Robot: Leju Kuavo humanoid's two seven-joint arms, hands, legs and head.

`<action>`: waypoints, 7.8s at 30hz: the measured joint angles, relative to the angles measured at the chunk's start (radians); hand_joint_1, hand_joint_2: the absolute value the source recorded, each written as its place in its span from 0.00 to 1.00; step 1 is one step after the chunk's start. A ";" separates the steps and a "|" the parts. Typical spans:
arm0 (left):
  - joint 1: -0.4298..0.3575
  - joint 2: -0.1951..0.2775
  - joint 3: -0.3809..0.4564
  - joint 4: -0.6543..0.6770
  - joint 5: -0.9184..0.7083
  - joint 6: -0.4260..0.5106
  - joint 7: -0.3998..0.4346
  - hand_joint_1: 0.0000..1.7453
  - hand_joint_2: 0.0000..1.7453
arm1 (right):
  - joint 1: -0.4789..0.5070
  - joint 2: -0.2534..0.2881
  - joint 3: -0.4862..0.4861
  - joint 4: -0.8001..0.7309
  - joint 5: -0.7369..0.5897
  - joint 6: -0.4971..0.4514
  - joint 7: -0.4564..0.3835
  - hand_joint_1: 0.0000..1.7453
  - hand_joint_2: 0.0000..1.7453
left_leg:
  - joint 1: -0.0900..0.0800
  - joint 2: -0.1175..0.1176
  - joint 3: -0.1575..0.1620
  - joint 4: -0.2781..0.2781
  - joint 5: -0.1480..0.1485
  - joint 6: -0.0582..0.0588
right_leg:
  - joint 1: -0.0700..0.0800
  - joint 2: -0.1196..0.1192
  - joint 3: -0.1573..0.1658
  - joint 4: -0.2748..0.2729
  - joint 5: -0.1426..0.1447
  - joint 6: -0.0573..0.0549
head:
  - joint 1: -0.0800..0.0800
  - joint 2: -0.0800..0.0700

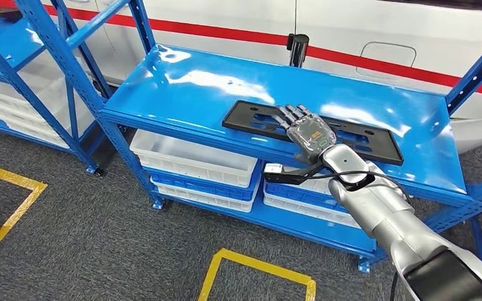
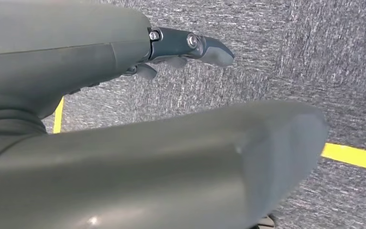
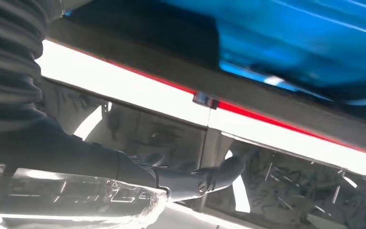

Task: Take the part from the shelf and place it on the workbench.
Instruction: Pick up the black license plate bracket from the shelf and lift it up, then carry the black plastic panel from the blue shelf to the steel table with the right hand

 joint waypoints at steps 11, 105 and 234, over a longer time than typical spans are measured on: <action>0.002 0.002 0.016 0.000 0.017 0.004 -0.121 0.00 0.00 | 0.012 -0.016 0.003 0.002 -0.015 0.003 -0.009 0.86 1.00 | 0.026 0.018 -0.124 0.135 -0.010 -0.036 | -0.007 0.006 0.055 0.002 -0.016 -0.027 | -0.005 0.000; -0.057 -0.005 0.102 -0.012 0.006 0.072 -0.227 0.00 1.00 | 0.080 -0.197 -0.138 -0.512 -0.135 0.002 -0.071 0.87 1.00 | 0.021 0.018 0.024 0.047 -0.056 -0.019 | -0.010 0.000 0.012 0.031 -0.005 0.004 | -0.001 0.000; -0.084 0.013 0.147 -0.025 -0.030 0.056 -0.223 0.00 1.00 | 0.179 -0.098 -0.268 -0.536 -0.041 0.024 -0.078 0.87 1.00 | 0.024 0.020 0.001 -0.009 0.012 0.038 | 0.014 0.032 -0.073 0.175 -0.067 0.001 | 0.003 0.000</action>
